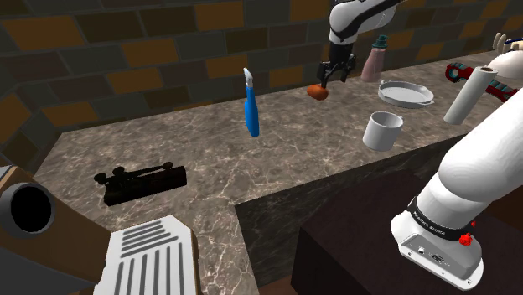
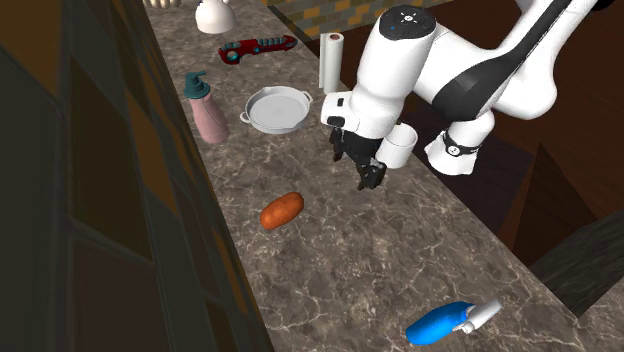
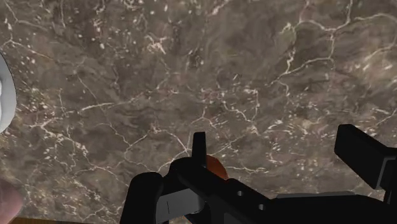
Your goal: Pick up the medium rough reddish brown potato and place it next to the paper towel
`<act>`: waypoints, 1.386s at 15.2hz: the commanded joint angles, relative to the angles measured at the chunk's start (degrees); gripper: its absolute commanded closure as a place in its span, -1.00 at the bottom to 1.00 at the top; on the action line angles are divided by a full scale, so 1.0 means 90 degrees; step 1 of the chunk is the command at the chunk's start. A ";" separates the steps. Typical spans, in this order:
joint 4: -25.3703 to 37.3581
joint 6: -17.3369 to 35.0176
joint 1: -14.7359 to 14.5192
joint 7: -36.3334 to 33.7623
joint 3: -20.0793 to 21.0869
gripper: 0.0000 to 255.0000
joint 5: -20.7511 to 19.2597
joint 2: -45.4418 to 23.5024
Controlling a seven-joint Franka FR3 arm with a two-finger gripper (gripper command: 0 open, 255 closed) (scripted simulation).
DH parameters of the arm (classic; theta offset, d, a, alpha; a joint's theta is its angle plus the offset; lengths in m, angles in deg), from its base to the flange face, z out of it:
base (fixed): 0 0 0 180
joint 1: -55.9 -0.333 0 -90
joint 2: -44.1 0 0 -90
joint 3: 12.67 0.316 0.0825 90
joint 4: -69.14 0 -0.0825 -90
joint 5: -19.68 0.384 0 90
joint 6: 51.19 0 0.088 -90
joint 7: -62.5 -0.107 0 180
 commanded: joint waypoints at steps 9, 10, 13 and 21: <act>0.1883 0.0781 0.0297 0.0479 -0.0296 -1.00 0.0622 -0.2413; 0.2067 0.0809 0.0339 0.0519 -0.0301 -1.00 0.0684 -0.2608; 0.2011 0.1020 0.0365 0.0548 -0.0287 -1.00 0.0727 -0.2766; 0.1950 0.1334 0.0403 0.0596 -0.0267 -1.00 0.0801 -0.3023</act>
